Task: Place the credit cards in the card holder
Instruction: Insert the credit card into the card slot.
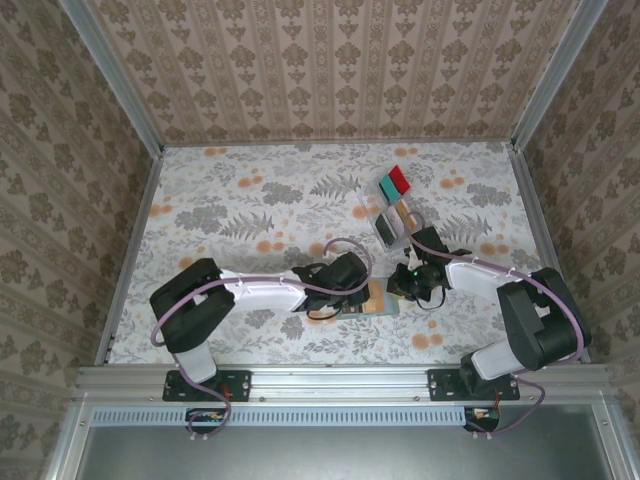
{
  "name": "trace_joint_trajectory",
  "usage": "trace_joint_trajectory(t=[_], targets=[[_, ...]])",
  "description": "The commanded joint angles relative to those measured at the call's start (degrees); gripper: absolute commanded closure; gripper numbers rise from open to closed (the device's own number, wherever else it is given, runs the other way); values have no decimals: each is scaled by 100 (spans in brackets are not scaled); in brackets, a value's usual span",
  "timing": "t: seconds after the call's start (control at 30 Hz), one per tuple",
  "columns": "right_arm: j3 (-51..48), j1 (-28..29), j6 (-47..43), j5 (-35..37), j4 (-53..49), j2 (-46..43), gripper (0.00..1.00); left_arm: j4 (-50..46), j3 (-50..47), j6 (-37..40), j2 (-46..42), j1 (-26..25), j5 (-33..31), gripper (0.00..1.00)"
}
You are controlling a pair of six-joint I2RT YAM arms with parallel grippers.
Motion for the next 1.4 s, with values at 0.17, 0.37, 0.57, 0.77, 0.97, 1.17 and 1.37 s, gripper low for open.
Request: trace_joint_trajectory(t=[0.17, 0.37, 0.57, 0.77, 0.97, 1.17, 1.37], targets=[[-312, 57, -27, 524, -133, 328, 83, -234, 503, 107, 448, -8, 74, 73], [-317, 60, -30, 526, -133, 323, 83, -575, 696, 24, 682, -42, 99, 74], [-316, 60, -34, 524, -135, 329, 83, -443, 999, 168, 1014, -72, 354, 74], [-312, 57, -18, 526, -140, 306, 83, -242, 1097, 174, 1173, -81, 488, 73], [-312, 57, -21, 529, -139, 321, 83, -196, 775, 216, 634, -78, 256, 69], [-302, 61, -29, 534, -131, 327, 83, -220, 429, 283, -39, -64, -35, 60], [-303, 60, -25, 530, -140, 322, 83, -455, 140, 189, -410, 31, -302, 53]])
